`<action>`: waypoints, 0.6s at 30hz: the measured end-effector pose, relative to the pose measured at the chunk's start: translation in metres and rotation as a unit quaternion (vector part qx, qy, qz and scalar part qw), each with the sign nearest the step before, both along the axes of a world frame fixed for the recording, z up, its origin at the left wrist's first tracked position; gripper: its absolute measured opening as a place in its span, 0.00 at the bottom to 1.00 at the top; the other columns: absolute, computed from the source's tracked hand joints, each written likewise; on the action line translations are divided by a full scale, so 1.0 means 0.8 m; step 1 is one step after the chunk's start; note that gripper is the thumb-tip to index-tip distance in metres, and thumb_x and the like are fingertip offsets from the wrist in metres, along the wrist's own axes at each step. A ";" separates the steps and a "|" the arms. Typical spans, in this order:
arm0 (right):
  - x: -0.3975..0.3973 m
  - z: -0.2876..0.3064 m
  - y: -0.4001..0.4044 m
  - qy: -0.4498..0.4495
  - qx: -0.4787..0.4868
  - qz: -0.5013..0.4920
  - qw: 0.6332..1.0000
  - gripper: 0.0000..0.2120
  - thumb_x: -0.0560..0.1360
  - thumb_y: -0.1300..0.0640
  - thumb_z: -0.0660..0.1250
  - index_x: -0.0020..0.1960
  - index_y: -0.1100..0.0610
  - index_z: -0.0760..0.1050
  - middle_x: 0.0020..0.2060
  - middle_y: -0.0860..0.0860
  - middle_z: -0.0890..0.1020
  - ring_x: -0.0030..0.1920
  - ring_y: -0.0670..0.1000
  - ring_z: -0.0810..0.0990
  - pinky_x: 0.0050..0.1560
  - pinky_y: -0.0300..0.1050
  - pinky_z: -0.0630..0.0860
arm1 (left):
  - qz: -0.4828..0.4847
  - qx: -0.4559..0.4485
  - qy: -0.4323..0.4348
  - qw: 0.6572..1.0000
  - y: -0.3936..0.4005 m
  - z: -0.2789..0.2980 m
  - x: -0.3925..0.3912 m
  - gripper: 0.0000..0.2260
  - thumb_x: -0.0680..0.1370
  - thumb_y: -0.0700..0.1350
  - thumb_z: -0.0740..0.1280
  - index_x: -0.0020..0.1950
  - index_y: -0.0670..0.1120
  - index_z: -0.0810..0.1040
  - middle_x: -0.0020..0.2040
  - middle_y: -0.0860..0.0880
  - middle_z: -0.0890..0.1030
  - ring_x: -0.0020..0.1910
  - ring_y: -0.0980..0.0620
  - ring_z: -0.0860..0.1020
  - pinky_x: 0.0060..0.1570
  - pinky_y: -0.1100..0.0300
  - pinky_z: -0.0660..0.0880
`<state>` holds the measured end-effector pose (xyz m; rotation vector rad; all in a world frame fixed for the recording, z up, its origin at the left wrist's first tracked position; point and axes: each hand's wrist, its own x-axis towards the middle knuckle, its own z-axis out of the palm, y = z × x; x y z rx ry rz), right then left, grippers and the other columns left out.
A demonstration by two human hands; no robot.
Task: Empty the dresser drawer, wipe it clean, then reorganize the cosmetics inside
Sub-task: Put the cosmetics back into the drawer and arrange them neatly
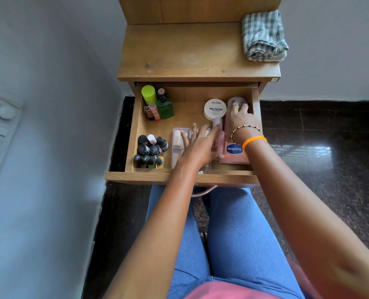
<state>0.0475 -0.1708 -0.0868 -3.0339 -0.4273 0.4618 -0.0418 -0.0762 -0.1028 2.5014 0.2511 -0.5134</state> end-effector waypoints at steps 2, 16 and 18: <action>0.008 0.001 0.005 0.009 0.005 0.007 1.000 0.32 0.75 0.54 0.59 0.73 0.66 0.51 0.69 0.62 0.62 0.62 0.63 0.72 0.56 0.56 0.72 | 0.008 -0.011 -0.017 1.000 0.001 0.000 0.000 0.40 0.71 0.48 0.73 0.76 0.54 0.54 0.77 0.48 0.55 0.77 0.42 0.43 0.71 0.34 0.43; 0.009 0.000 0.008 -0.045 0.057 -0.081 0.994 0.21 0.78 0.56 0.60 0.68 0.59 0.59 0.56 0.64 0.74 0.57 0.62 0.77 0.52 0.50 0.72 | -0.015 -0.007 -0.030 0.999 -0.003 0.008 -0.002 0.42 0.70 0.46 0.74 0.77 0.52 0.53 0.78 0.49 0.52 0.77 0.43 0.45 0.72 0.39 0.40; 0.007 0.002 0.007 -0.054 0.060 -0.090 0.993 0.19 0.79 0.55 0.60 0.66 0.59 0.61 0.56 0.63 0.75 0.56 0.62 0.77 0.51 0.50 0.73 | -0.018 -0.006 -0.027 0.999 -0.003 0.008 -0.002 0.42 0.70 0.46 0.74 0.77 0.52 0.53 0.78 0.49 0.51 0.77 0.43 0.45 0.72 0.40 0.41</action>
